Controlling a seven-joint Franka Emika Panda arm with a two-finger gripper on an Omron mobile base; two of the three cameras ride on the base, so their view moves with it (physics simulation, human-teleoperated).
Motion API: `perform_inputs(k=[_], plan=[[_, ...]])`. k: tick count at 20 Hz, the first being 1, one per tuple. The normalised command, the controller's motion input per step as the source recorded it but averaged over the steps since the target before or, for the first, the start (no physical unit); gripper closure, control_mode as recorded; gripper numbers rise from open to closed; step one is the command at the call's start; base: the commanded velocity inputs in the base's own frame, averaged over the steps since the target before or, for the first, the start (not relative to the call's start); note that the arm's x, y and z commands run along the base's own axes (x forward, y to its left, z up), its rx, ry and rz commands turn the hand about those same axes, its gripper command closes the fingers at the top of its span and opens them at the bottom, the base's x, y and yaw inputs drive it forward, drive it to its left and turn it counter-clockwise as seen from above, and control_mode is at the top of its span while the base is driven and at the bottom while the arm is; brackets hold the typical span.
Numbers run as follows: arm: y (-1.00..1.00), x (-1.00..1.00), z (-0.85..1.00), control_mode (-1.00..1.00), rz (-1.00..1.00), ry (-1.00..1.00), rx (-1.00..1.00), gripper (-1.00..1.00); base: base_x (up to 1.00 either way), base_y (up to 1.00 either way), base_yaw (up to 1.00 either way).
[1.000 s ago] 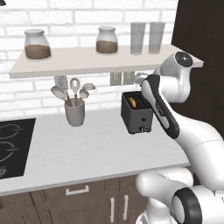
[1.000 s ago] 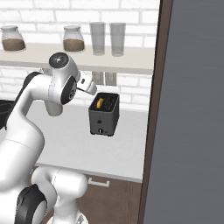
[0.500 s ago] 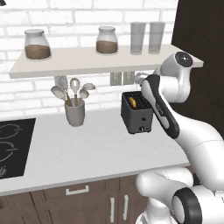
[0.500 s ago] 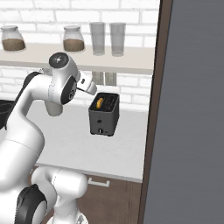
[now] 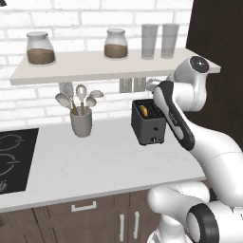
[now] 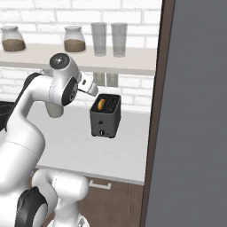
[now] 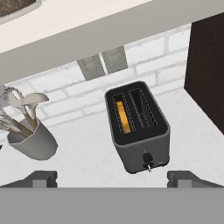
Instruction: Start the toaster. Once the lever pops up, take the bread to the plate on the dining counter.
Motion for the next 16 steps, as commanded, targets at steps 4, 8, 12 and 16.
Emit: perform_inputs(k=[4,8,12,16], plan=[[0.00,0.00,0.00,-1.00,0.00,0.00,0.00,-1.00,0.00,0.00,0.00],[0.00,0.00,0.00,-1.00,0.00,0.00,0.00,-1.00,0.00,0.00,0.00],[0.00,0.00,0.00,-1.00,0.00,0.00,0.00,-1.00,0.00,0.00,0.00],[0.00,0.00,0.00,-1.00,0.00,0.00,0.00,-1.00,0.00,0.00,0.00]])
